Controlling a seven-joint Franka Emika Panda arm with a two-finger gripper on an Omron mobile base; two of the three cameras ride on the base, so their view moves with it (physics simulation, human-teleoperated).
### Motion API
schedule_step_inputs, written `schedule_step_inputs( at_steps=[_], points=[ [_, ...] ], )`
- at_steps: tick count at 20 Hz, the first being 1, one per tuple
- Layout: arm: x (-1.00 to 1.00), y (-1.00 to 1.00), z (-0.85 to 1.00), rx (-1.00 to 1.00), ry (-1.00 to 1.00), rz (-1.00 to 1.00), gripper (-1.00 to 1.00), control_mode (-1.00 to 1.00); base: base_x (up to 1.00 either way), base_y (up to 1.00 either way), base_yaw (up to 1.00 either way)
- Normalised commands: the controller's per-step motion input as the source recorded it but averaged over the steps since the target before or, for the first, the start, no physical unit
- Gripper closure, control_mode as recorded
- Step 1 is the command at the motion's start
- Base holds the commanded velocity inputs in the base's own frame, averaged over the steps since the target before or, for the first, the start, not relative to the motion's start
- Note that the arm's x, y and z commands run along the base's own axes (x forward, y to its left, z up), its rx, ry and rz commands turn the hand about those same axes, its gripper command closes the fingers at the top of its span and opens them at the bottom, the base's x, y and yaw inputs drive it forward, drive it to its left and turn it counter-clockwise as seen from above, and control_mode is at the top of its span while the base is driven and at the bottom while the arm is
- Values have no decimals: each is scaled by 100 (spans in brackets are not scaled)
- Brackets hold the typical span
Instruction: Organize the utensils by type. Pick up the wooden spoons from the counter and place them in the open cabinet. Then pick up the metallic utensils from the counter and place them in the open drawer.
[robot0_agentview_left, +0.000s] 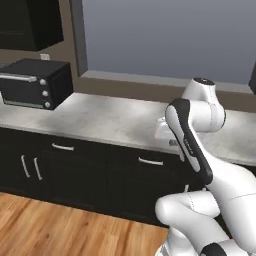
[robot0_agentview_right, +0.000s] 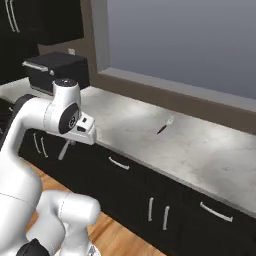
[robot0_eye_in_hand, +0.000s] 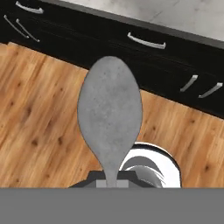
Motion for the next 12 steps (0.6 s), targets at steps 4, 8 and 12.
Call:
schedule_step_inputs(
  at_steps=[4,8,12],
  points=[
    [0,0,0,0,0,0,100,100,-21,-22,65],
    [0,0,0,0,0,0,100,100,-15,-23,63],
    [0,0,0,0,0,0,100,100,-18,-25,63]
  ],
)
